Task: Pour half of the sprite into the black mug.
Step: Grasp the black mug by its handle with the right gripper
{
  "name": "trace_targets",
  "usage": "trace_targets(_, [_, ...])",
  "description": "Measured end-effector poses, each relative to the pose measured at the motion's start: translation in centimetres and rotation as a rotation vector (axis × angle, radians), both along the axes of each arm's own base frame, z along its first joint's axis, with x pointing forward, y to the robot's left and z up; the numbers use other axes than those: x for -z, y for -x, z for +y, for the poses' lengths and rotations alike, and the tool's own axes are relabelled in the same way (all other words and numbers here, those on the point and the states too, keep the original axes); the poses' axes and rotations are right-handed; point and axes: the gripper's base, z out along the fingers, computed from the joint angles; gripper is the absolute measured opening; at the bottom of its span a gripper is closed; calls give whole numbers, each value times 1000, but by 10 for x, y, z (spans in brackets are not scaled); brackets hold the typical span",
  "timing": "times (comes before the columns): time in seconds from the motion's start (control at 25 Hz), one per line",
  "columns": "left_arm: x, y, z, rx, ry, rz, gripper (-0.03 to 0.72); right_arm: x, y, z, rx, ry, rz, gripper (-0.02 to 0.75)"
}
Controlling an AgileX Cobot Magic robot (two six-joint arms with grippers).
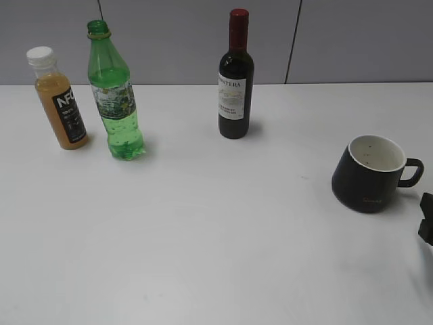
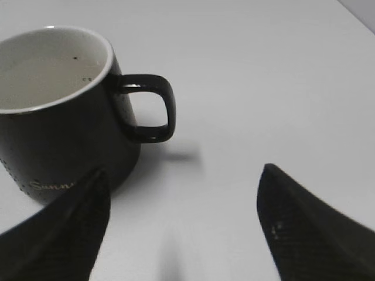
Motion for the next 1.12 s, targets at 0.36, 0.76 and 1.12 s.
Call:
trace_targets(0.36, [0, 0, 0, 0, 0, 0, 437, 2, -10, -1, 22, 2, -8, 592])
trace_targets(0.76, [0, 0, 0, 0, 0, 0, 427, 12, -17, -2, -4, 0, 37, 592])
trace_targets(1.12, [0, 0, 0, 0, 0, 0, 400, 12, -31, -22, -65, -27, 7, 593])
